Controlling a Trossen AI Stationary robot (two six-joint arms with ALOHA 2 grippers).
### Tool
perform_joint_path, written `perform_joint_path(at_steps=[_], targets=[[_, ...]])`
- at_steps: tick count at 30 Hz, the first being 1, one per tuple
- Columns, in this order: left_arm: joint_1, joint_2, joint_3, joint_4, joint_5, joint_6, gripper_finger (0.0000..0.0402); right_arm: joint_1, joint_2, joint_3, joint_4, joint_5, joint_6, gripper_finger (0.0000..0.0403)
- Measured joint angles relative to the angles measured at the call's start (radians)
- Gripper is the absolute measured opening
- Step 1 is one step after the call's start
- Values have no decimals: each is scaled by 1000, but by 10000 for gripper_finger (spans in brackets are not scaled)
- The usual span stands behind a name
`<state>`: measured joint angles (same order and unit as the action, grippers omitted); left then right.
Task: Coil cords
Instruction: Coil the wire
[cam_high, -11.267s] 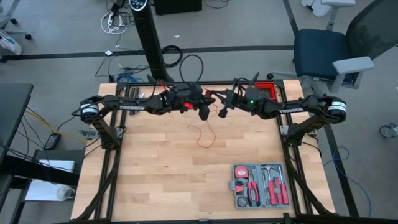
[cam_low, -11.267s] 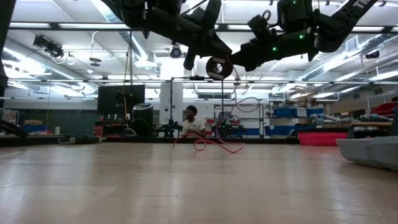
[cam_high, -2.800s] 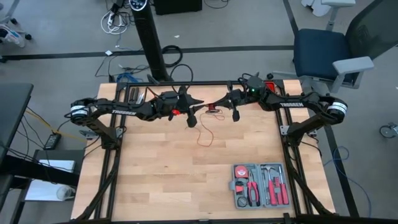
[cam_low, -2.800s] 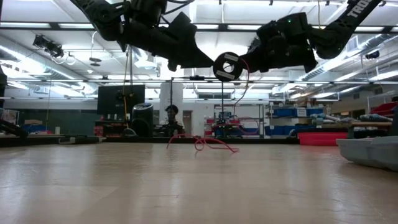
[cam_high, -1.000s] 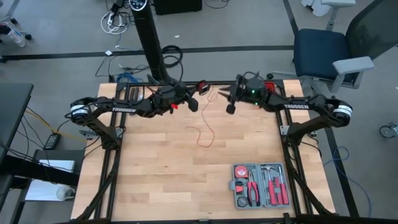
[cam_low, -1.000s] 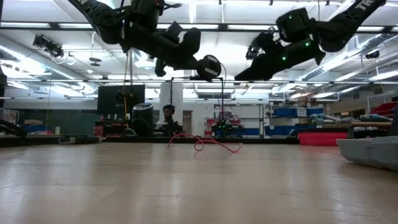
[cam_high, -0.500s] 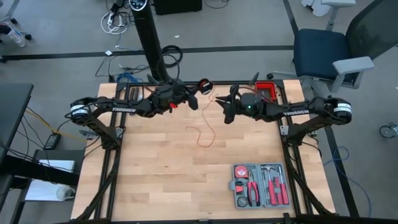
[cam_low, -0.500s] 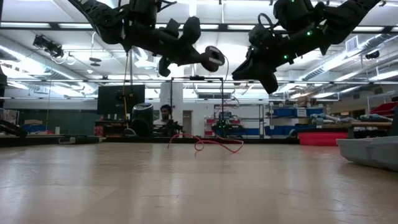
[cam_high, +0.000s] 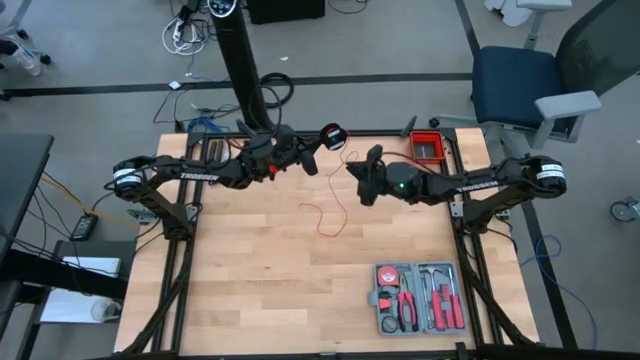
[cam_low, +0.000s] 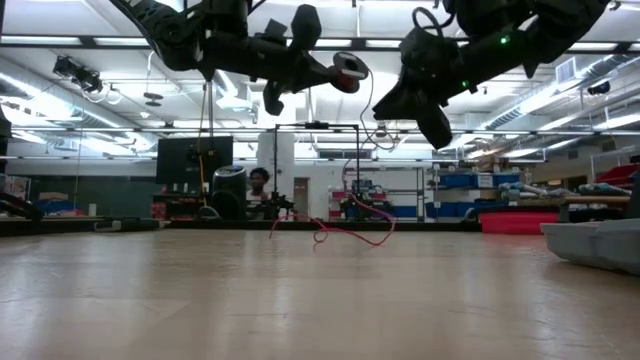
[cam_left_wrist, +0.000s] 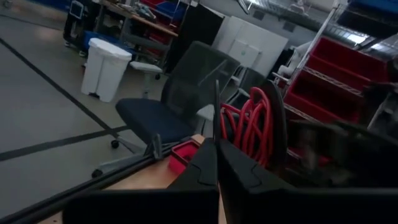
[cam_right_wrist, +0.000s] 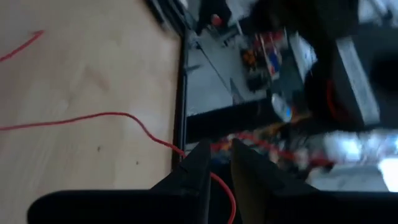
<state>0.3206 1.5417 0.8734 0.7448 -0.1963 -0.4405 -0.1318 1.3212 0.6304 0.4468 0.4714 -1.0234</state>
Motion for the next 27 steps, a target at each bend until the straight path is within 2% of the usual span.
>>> perform_joint_path(at_steps=[3, 7, 13, 17, 20, 23, 27], targets=[[0, 0, 0, 1, 0, -15, 1, 24, 0, 0, 8, 8, -64, 59], [0, 0, 0, 0, 0, -15, 1, 32, -1, 2, 27, 42, 98, 59], [-3, 0, 0, 5, 0, -37, 1, 23, 2, 1, -73, 69, 106, 61], [-12, 0, 0, 6, 12, -42, 1, 13, 2, 1, -63, 71, 106, 73], [-16, 0, 0, 6, 16, -42, 1, 10, 2, 1, -19, 40, 135, 92], [-20, 0, 0, 18, 16, -41, 1, -4, 2, 1, 21, -36, 243, 113], [-27, 0, 0, 33, 16, -41, 1, -31, 2, 1, -10, -42, 347, 130]])
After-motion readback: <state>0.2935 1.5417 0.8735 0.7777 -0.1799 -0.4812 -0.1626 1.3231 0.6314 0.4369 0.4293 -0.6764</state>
